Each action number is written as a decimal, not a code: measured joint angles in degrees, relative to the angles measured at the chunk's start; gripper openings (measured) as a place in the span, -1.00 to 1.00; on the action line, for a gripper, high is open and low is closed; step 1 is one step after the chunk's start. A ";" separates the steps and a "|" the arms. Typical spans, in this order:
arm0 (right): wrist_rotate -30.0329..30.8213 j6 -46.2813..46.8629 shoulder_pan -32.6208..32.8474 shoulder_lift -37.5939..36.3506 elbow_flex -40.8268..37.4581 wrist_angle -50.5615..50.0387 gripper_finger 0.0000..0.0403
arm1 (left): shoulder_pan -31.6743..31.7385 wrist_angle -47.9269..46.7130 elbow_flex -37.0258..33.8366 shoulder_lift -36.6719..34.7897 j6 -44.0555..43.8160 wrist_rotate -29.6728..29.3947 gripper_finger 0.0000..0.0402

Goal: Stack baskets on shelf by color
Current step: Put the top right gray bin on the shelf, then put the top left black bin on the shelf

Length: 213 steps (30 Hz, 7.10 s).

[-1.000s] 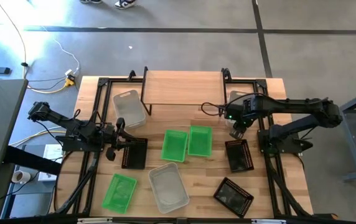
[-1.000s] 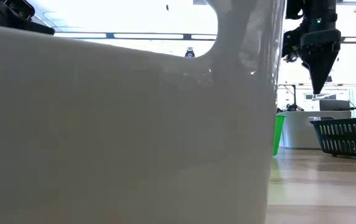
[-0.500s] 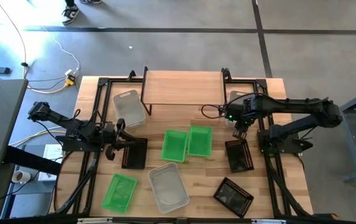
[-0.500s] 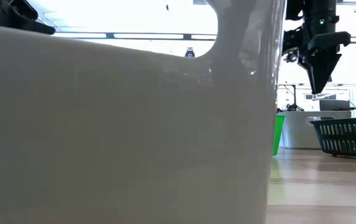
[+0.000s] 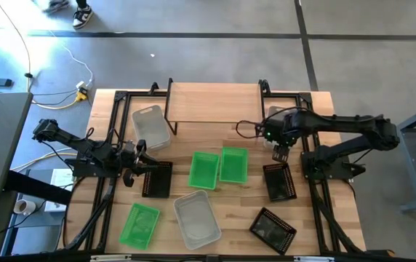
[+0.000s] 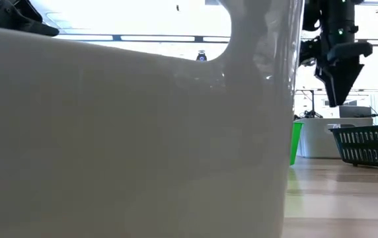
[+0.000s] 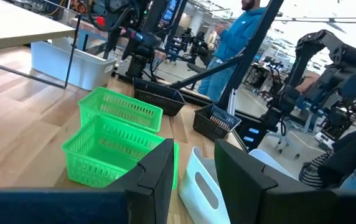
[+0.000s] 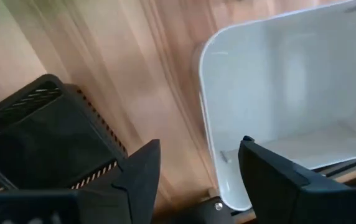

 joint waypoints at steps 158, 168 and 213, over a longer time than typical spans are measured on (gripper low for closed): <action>10.20 -22.97 -3.54 33.05 48.83 -13.05 -1.00 | -0.02 -0.52 0.02 0.00 -7.50 -2.58 -0.47; 10.69 -23.09 -3.55 33.05 48.84 -12.98 -0.76 | -0.02 -0.51 0.02 0.00 -7.49 -2.58 -0.47; 20.77 12.58 11.64 27.95 62.90 -19.87 -0.60 | 0.00 -20.58 21.78 10.69 -2.05 -4.69 -0.40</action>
